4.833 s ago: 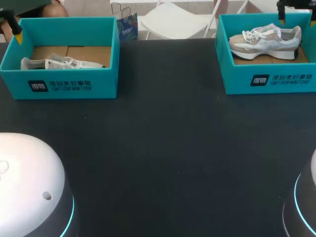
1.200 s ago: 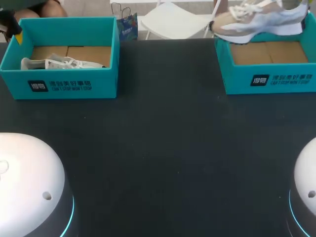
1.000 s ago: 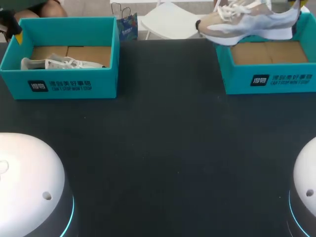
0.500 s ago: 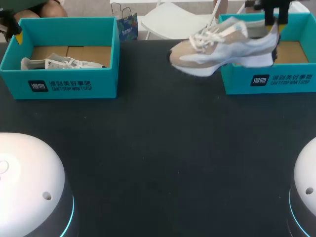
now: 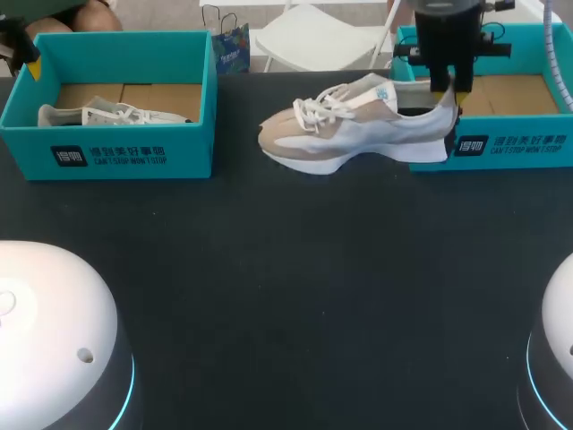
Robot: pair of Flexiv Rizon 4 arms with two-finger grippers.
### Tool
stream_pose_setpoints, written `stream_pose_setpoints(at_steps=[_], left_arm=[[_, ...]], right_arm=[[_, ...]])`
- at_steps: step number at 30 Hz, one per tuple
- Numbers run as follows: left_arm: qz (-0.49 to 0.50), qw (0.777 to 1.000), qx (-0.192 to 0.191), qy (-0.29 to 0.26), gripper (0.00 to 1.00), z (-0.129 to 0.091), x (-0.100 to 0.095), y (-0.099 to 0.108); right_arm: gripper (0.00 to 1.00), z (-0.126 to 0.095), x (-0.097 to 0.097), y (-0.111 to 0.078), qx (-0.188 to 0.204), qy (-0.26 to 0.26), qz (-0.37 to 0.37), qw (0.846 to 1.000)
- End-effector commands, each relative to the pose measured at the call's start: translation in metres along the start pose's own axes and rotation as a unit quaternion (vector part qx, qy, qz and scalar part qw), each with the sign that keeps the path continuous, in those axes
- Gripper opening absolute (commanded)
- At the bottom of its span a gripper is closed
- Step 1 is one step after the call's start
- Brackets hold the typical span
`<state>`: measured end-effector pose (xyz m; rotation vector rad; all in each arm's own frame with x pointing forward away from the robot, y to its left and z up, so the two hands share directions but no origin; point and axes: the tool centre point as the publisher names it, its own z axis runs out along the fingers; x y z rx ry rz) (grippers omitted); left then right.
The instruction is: Take the shoe out of the shoebox, open the shoe tongue, remove and reinsert the insole, then place the shoe into the shoebox
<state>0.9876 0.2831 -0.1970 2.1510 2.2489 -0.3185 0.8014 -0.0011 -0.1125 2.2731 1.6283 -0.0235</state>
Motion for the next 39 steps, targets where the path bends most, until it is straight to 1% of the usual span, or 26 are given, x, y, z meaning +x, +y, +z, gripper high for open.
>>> stream_pose_setpoints(at_steps=[1,10,11,13,17,20,21,23,24,26,29,31,32,33,35,36,37,38,39], left_arm=[[0.001,1.000,0.001,0.001,1.00,-0.001,0.001,0.001],[0.001,1.000,0.001,0.001,1.00,-0.001,0.001,0.001],[0.001,1.000,0.001,0.001,1.00,-0.001,0.001,0.001],[0.001,1.000,0.001,0.001,1.00,-0.001,0.001,0.001],[0.001,1.000,0.001,0.001,1.00,-0.001,0.001,0.001],[0.001,1.000,0.001,0.001,1.00,-0.001,0.001,0.001],[0.001,1.000,0.001,0.001,1.00,-0.001,0.001,0.001],[0.001,1.000,0.001,0.001,1.00,-0.001,0.001,0.001],[0.001,1.000,0.001,0.001,1.00,-0.001,0.001,0.001],[0.001,1.000,0.001,0.001,1.00,-0.001,0.001,0.001],[0.001,1.000,0.001,0.001,1.00,-0.001,0.001,0.001],[0.001,1.000,0.001,0.001,1.00,-0.001,0.001,0.001],[0.001,1.000,0.001,0.001,1.00,-0.001,0.001,0.001],[0.001,1.000,0.001,0.001,1.00,-0.001,0.001,0.001],[0.001,1.000,0.001,0.001,1.00,-0.001,0.001,0.001],[0.001,1.000,0.001,0.001,1.00,-0.001,0.001,0.001],[0.001,1.000,0.001,0.001,1.00,-0.001,0.001,0.001],[0.001,1.000,0.001,0.001,1.00,-0.001,0.001,0.001],[0.001,1.000,0.001,0.001,1.00,-0.001,0.001,0.001]], right_arm=[[0.00,-0.002,0.001,0.003,0.003,-0.001,0.000,1.000],[0.00,-0.002,0.001,0.003,0.003,-0.001,0.000,1.000],[0.00,-0.002,0.012,-0.007,-0.001,0.013,0.007,1.000],[0.00,-0.001,0.023,-0.021,-0.004,0.007,0.007,1.000],[0.00,-0.002,0.039,-0.055,-0.013,0.020,0.018,1.000],[0.00,-0.002,0.045,-0.076,-0.010,0.018,0.016,1.000],[0.00,-0.002,0.048,-0.086,-0.007,0.012,0.017,1.000],[0.00,-0.001,0.052,-0.100,-0.002,-0.002,0.015,1.000],[0.00,0.000,0.055,-0.111,0.006,0.001,0.017,1.000],[0.00,0.002,0.058,-0.126,0.015,-0.011,0.015,1.000],[0.00,0.006,0.063,-0.151,0.029,0.005,0.029,0.999],[0.00,0.009,0.067,-0.163,0.039,0.006,0.030,0.999],[0.00,0.010,0.067,-0.165,0.040,0.007,0.032,0.999],[0.00,0.011,0.072,-0.174,0.051,0.011,0.029,0.998],[0.00,0.013,0.074,-0.180,0.050,0.004,0.034,0.998],[0.00,0.015,0.075,-0.187,0.054,0.020,0.040,0.998],[0.00,0.015,0.075,-0.187,0.054,0.020,0.040,0.998],[0.00,0.019,0.077,-0.196,0.057,0.022,0.049,0.997],[0.00,0.021,0.078,-0.199,0.057,0.019,0.050,0.997]])
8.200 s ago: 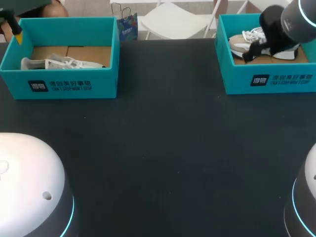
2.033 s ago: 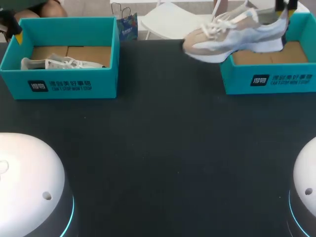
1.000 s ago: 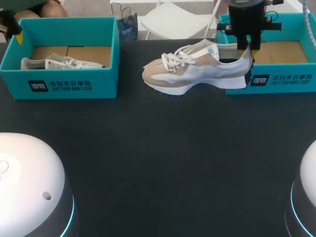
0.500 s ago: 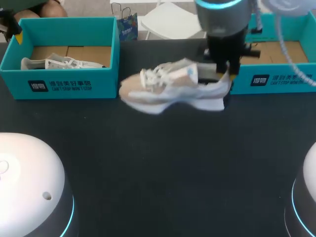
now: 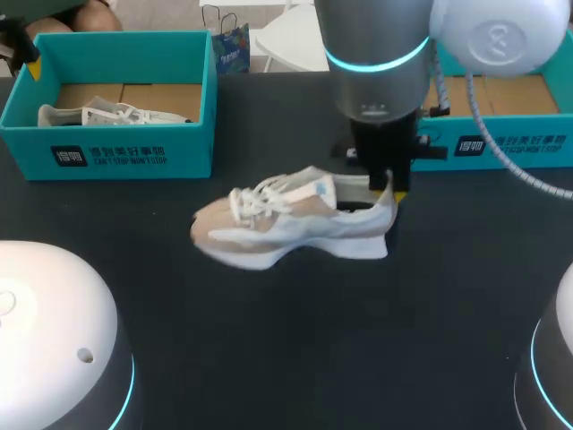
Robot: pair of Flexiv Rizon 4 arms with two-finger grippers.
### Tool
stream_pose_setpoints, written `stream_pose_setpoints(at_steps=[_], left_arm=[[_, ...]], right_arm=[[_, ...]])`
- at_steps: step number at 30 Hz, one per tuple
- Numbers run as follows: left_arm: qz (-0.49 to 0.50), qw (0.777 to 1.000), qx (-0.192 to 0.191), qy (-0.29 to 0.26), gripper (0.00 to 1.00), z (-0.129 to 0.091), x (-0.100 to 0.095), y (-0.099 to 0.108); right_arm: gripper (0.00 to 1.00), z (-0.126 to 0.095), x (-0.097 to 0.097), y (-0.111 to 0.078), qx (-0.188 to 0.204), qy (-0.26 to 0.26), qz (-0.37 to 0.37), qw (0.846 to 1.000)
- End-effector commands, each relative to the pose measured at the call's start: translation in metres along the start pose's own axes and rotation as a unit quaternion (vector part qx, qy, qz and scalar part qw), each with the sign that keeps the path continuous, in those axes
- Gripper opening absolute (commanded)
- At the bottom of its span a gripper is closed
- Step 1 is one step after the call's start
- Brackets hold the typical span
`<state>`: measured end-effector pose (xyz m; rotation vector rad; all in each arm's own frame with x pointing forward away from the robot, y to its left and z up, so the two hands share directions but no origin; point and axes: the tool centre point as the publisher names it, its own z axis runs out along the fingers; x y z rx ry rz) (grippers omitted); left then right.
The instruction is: Take the shoe out of the shoebox, open the shoe tongue, remove and reinsert the insole, then place the shoe into the shoebox
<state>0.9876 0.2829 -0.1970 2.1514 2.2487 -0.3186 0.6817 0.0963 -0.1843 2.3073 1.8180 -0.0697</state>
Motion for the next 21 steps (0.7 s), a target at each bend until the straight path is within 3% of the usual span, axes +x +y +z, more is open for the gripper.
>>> stream_pose_setpoints(at_steps=[1,11,21], left_arm=[[0.001,1.000,0.001,0.001,1.00,-0.001,0.001,0.001],[0.001,1.000,0.001,0.001,1.00,-0.001,0.001,0.001],[0.001,1.000,0.001,0.001,1.00,-0.001,0.001,0.001]], right_arm=[[0.00,0.013,0.020,-0.042,-0.004,-0.011,0.101,0.995],[0.00,0.062,0.034,-0.052,-0.005,-0.007,0.120,0.993],[0.00,0.096,0.044,-0.035,0.000,-0.008,0.147,0.989]])
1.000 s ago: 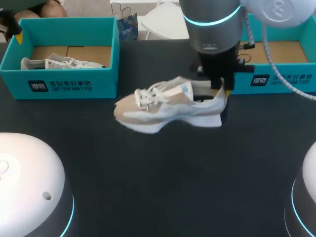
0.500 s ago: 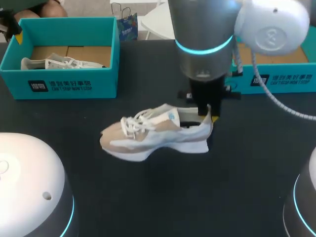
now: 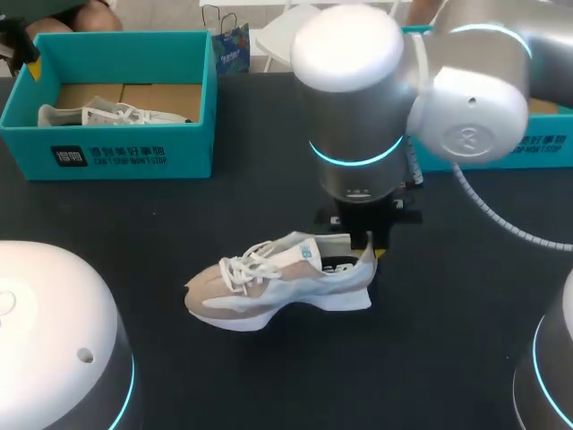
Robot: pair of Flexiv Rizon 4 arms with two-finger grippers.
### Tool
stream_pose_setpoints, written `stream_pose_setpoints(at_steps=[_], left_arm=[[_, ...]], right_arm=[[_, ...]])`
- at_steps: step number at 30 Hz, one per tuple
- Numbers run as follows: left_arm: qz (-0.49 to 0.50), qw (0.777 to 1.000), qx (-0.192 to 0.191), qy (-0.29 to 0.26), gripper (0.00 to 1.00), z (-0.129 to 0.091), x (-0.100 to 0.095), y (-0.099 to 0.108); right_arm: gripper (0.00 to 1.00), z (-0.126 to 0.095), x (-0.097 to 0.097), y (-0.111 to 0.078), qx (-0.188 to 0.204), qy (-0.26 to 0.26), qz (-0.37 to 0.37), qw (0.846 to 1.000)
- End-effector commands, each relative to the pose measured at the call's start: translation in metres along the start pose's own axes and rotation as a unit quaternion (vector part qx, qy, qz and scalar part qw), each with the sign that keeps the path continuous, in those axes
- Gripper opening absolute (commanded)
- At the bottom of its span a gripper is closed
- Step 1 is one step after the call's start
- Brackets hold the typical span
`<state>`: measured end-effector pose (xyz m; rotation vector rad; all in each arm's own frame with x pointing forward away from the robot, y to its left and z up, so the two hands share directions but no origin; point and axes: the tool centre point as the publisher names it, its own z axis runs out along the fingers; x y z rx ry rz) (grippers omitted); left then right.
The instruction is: Take the shoe out of the shoebox, open the shoe tongue, remove and reinsert the insole, then place the shoe into the shoebox
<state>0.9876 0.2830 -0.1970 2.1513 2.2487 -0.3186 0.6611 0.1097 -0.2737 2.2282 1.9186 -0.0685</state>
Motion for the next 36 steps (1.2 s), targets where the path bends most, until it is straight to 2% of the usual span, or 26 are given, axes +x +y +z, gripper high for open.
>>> stream_pose_setpoints(at_steps=[1,14,19,25,29,30,36], left_arm=[[0.001,1.000,0.001,0.001,1.00,-0.001,0.001,0.001],[0.001,1.000,0.001,0.001,1.00,-0.001,0.001,0.001],[0.001,1.000,0.001,0.001,1.00,-0.001,0.001,0.001],[0.001,1.000,0.001,0.001,1.00,-0.001,0.001,0.001],[0.001,1.000,0.001,0.001,1.00,-0.001,0.001,0.001],[0.001,1.000,0.001,0.001,1.00,-0.001,0.001,0.001],[0.001,1.000,0.001,0.001,1.00,-0.001,0.001,0.001]], right_arm=[[0.00,0.019,0.023,0.007,0.003,-0.017,0.200,0.980],[0.00,0.048,0.021,0.035,-0.043,0.014,0.300,0.953],[0.00,0.058,0.017,0.043,-0.045,0.013,0.330,0.943],[0.00,0.071,0.017,0.050,-0.043,0.002,0.339,0.940],[0.00,0.071,0.017,0.050,-0.043,0.002,0.339,0.940],[0.00,0.080,0.016,0.052,-0.036,-0.009,0.356,0.934],[0.00,0.094,0.018,0.049,-0.020,-0.021,0.361,0.932]])
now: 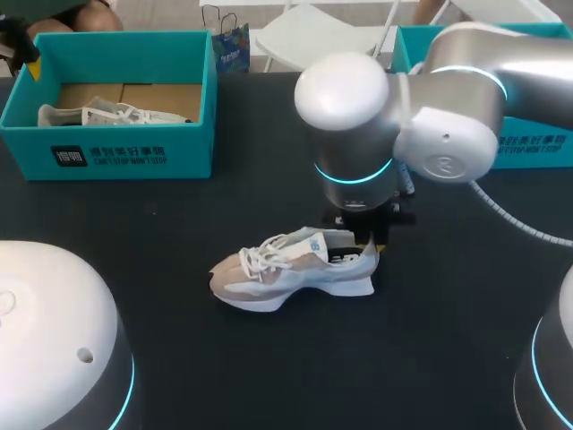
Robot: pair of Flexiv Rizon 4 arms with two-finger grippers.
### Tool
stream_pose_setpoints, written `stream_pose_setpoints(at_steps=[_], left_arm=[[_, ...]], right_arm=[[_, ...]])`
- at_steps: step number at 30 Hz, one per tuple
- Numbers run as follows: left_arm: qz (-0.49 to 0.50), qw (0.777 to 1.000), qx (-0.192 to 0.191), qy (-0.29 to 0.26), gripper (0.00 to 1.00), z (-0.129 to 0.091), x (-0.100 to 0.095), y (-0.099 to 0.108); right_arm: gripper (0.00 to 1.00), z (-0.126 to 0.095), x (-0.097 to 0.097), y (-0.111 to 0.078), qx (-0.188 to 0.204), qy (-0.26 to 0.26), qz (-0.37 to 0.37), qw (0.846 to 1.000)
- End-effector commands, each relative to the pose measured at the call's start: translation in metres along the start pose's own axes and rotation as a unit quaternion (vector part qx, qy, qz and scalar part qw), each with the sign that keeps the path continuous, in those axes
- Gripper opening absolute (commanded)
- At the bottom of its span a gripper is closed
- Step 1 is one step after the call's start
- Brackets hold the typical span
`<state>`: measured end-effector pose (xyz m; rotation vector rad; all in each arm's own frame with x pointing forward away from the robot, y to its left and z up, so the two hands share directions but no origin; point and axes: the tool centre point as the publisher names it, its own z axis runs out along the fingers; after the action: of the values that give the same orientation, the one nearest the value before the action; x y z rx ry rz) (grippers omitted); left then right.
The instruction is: Take the shoe out of the shoebox, open the shoe tongue, remove and reinsert the insole, then place the shoe into the shoebox
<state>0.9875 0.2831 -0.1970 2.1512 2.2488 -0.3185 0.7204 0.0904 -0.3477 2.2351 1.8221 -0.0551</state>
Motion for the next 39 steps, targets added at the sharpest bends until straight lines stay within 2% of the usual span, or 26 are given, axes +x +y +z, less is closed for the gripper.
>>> stream_pose_setpoints(at_steps=[1,4,5,6,7,12,19,23,24,25,27,29,31,34,36,39], left_arm=[[0.001,1.000,0.001,0.001,1.00,-0.001,0.001,0.001],[0.001,1.000,0.001,0.001,1.00,-0.001,0.001,0.001],[0.001,1.000,0.001,0.001,1.00,-0.001,0.001,0.001],[0.001,1.000,0.001,0.001,1.00,-0.001,0.001,0.001],[0.001,1.000,0.001,0.001,1.00,-0.001,0.001,0.001],[0.001,1.000,0.001,0.001,1.00,-0.001,0.001,0.001],[0.001,1.000,0.001,0.001,1.00,-0.001,0.001,0.001],[0.001,1.000,0.001,0.001,1.00,-0.001,0.001,0.001],[0.001,1.000,0.001,0.001,1.00,-0.001,0.001,0.001],[0.001,1.000,0.001,0.001,1.00,-0.001,0.001,0.001],[0.001,1.000,0.001,0.001,1.00,-0.001,0.001,0.001],[0.001,1.000,0.001,0.001,1.00,-0.001,0.001,0.001],[0.001,1.000,0.001,0.001,1.00,-0.001,0.001,0.001],[0.001,1.000,0.001,0.001,1.00,-0.001,0.001,0.001],[0.001,1.000,0.001,0.001,1.00,-0.001,0.001,0.001],[0.001,1.000,0.001,0.001,1.00,-0.001,0.001,0.001]], right_arm=[[0.00,0.012,0.015,-0.005,0.008,-0.013,0.336,0.942],[0.02,0.017,0.015,-0.008,0.026,-0.012,0.342,0.939],[0.39,0.018,0.015,-0.008,0.023,-0.011,0.340,0.940],[0.88,0.018,0.015,-0.009,0.024,-0.013,0.340,0.940],[1.00,0.017,0.014,-0.009,0.024,-0.012,0.340,0.940],[1.00,0.000,0.011,-0.009,0.018,0.001,0.333,0.943],[1.00,-0.037,0.010,-0.003,0.006,0.019,0.281,0.960],[1.00,-0.050,0.009,0.000,0.006,0.040,0.242,0.969],[1.00,-0.066,0.011,0.004,0.000,0.056,0.177,0.983],[1.00,-0.067,0.011,0.004,-0.001,0.061,0.171,0.983],[1.00,-0.082,0.008,0.011,-0.003,0.097,0.074,0.993],[1.00,-0.091,0.007,0.015,0.006,0.132,-0.003,0.991],[1.00,-0.103,0.008,0.019,0.008,0.125,-0.106,0.986],[1.00,-0.116,0.009,0.023,0.014,0.127,-0.224,0.966],[1.00,-0.129,0.010,0.025,0.015,0.136,-0.313,0.940],[1.00,-0.140,0.012,0.027,0.024,0.115,-0.415,0.902]])
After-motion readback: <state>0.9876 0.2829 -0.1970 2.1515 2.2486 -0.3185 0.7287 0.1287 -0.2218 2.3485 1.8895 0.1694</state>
